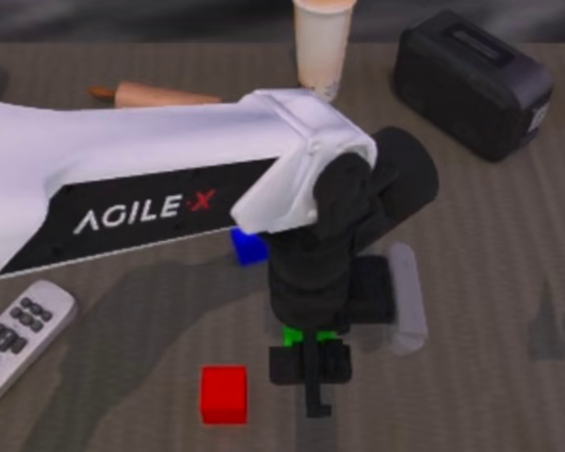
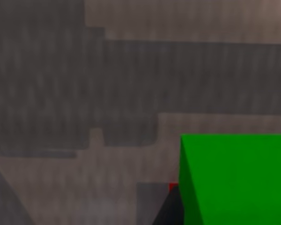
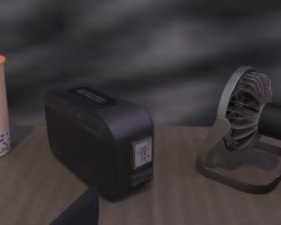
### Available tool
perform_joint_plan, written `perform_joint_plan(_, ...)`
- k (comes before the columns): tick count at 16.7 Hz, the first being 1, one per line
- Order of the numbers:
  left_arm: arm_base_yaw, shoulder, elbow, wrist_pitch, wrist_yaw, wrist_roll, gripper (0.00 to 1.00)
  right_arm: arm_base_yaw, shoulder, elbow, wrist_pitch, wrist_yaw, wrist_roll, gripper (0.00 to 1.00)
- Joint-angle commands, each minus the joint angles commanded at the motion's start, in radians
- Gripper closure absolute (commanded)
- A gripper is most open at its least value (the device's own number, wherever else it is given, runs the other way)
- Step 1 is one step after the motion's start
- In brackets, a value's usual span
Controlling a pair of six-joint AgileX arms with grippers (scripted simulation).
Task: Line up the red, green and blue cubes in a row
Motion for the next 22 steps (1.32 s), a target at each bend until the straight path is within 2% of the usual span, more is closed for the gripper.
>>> perform_joint_plan(4,0.004,0.010,-0.009,0.019,0.000,0.000,1.00,0.000,0.000,0.000,0.000,0.000,0.000,0.00)
perform_joint_plan(12,0.001,0.099,-0.146,0.245,0.001,0.002,1.00,0.000,0.000,0.000,0.000,0.000,0.000,0.00)
perform_joint_plan(16,0.000,0.102,-0.150,0.252,0.001,0.002,1.00,0.000,0.000,0.000,0.000,0.000,0.000,0.00)
perform_joint_plan(22,0.000,0.102,-0.150,0.252,0.001,0.002,0.55,0.000,0.000,0.000,0.000,0.000,0.000,0.00)
